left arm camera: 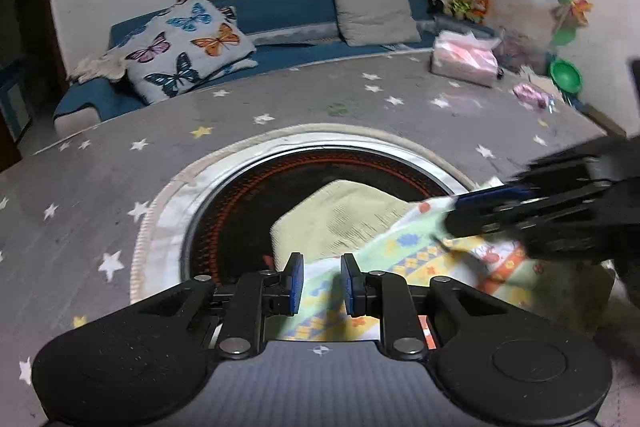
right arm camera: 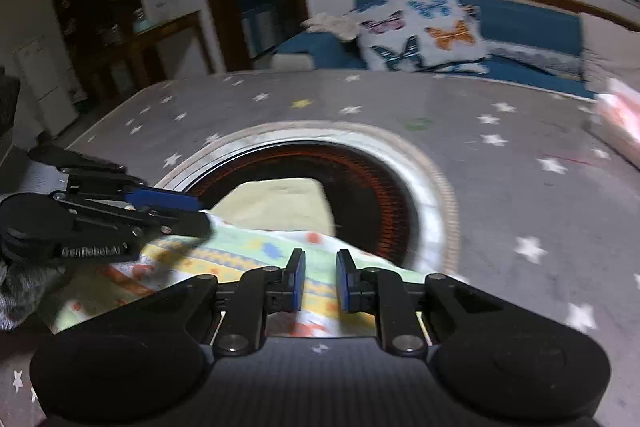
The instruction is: Fold clothes
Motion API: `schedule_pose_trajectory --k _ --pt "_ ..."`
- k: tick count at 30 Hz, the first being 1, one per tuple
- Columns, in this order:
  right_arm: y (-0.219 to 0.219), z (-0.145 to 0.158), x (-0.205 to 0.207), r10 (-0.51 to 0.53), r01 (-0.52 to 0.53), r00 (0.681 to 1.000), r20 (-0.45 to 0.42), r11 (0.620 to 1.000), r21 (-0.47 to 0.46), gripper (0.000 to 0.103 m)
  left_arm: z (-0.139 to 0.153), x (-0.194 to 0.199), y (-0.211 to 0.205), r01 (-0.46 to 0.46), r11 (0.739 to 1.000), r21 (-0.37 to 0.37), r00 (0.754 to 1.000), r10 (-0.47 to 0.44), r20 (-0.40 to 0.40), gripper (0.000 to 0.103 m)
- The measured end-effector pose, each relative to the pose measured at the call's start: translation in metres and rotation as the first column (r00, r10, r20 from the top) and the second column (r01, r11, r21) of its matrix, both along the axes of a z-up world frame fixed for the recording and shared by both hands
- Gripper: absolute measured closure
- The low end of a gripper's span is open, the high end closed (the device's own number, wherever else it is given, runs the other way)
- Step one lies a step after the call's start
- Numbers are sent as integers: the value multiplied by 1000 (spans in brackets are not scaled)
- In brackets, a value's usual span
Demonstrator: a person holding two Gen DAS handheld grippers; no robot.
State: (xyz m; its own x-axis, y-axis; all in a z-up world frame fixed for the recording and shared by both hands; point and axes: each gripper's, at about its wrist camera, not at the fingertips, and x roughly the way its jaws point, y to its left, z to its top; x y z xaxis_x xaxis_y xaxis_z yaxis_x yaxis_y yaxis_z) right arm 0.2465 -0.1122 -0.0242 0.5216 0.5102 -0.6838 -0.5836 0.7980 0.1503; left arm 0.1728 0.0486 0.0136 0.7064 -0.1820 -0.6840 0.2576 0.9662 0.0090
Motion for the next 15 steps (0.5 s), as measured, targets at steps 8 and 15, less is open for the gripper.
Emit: schedule_pose_trajectory --k 8,15 --pt "8 1 -8 30 -30 1000 4 999 -15 85 3 -23 -11 54 997 59 997 -57 53 80" --pt "17 5 -61 188 -187 982 20 981 -58 83 -7 -73 -22 122 986 114 988 -132 85 79"
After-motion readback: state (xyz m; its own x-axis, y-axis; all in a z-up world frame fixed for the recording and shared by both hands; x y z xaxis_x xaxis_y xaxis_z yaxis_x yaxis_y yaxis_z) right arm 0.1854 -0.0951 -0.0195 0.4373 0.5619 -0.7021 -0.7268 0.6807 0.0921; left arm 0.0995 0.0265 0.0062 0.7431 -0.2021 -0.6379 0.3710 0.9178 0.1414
